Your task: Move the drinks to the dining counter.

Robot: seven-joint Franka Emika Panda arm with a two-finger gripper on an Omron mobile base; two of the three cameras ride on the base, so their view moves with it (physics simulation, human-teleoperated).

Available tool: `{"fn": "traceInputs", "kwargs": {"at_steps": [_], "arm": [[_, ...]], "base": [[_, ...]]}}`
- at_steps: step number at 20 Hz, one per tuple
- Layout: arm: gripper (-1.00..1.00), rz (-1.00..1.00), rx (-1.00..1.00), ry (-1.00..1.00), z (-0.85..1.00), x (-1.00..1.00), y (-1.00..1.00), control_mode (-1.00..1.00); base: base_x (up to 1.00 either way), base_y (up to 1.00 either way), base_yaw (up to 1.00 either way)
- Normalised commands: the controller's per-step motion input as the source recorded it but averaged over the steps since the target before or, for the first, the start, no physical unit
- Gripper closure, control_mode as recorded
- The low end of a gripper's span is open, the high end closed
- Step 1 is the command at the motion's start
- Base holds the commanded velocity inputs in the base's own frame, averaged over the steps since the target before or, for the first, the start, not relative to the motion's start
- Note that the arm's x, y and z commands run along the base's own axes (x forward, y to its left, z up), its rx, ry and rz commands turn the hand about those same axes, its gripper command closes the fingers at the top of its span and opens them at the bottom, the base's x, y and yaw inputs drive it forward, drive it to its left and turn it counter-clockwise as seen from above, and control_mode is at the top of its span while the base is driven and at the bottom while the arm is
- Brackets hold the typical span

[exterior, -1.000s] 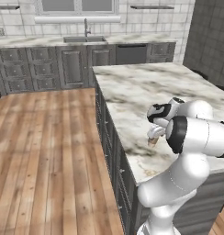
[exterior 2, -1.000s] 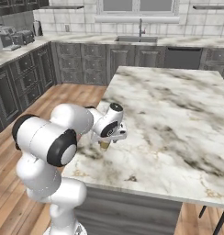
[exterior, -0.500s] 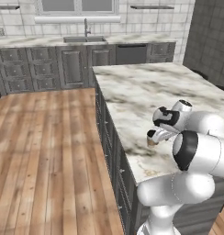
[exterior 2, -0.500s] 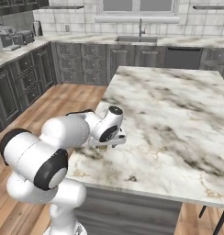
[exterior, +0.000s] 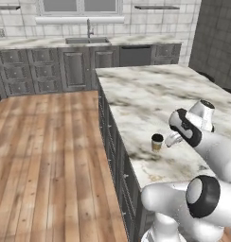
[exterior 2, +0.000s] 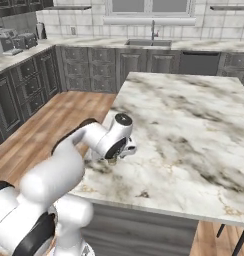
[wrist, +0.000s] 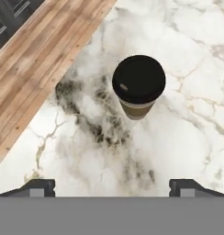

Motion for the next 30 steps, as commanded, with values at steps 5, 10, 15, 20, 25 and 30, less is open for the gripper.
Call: {"fn": "traceInputs", "kwargs": {"at_steps": [5, 10, 15, 20, 25, 30], "arm": [[-1.0, 0.01, 0.0, -0.4, 0.19, -0.9, 0.09, -1.0], [-1.0, 0.05, 0.0, -0.47, 0.03, -0.74, 0.19, -1.0], [-1.0, 0.04, 0.0, -0.4, 0.0, -0.24, 0.32, -1.0], [-1.0, 0.0, 0.0, 0.0, 0.0, 0.0, 0.0, 1.0], [-1.0, 0.0, 0.0, 0.0, 0.0, 0.0, 0.0, 1.0], [-1.0, 0.0, 0.0, 0.0, 0.0, 0.0, 0.0, 1.0]], "base": [[0.0, 0.0, 0.0], [0.0, 0.0, 0.0], [0.0, 0.0, 0.0], [0.11, 0.04, 0.0], [-0.62, 0.09, 0.07], [-0.93, 0.48, 0.23]]}}
